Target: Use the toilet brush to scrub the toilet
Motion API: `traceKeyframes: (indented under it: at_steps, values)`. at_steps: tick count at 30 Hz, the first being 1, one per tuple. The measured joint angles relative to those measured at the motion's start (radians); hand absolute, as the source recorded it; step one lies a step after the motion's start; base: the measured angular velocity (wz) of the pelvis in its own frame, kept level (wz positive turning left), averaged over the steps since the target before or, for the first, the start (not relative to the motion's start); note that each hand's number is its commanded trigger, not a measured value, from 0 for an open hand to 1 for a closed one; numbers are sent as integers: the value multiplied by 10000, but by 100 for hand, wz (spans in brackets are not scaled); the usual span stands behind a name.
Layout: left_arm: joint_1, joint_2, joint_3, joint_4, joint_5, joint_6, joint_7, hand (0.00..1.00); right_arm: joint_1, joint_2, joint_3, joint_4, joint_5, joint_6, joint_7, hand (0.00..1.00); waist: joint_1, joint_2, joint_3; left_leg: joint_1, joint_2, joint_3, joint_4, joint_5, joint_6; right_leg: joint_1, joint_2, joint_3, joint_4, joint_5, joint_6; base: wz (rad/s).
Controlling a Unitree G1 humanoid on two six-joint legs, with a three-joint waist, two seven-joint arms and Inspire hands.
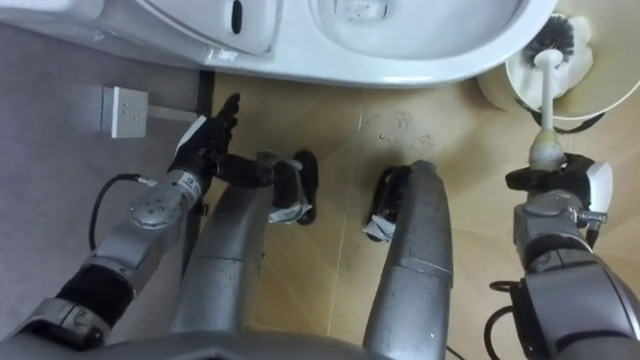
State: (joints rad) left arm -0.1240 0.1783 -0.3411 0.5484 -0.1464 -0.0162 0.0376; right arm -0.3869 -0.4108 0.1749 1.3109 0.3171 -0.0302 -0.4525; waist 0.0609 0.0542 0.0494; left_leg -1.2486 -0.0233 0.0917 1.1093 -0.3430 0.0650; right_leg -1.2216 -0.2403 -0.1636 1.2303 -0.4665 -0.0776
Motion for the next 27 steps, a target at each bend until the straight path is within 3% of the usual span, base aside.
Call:
traceKeyframes:
  at_steps: [10,16,21,25,27]
  values:
    - [366,9,93,7,33,0,-1,0,816,213,-1,177,1688,29,878,100,192,47,-18,1744,113,-46,-1024,31,-74,1789,221,-186,-1167,155,90,-6]
    - [1026,333,181,63,311,0,0,0,1042,347,-12,449,2572,121,1275,100,-20,-57,-43,3309,102,-81,-2360,230,-181,3437,323,-535,-2536,347,160,4]
    - [1287,470,287,516,333,-5,4,0,1328,611,-464,485,3087,243,1286,100,-222,-319,-201,4957,157,-109,-3595,407,-207,5263,514,-892,-4007,540,346,9]
    - [1619,528,664,912,711,-170,4,0,1384,661,-804,398,3001,271,1365,100,-197,-349,-237,6016,274,-98,-4335,441,-208,6400,784,-987,-5089,836,469,-16]
    - [1922,785,822,1101,710,-216,4,0,1555,671,-856,295,2768,271,1311,100,-223,-400,-276,6643,277,-101,-4746,460,-214,7088,887,-1105,-5683,961,548,0]
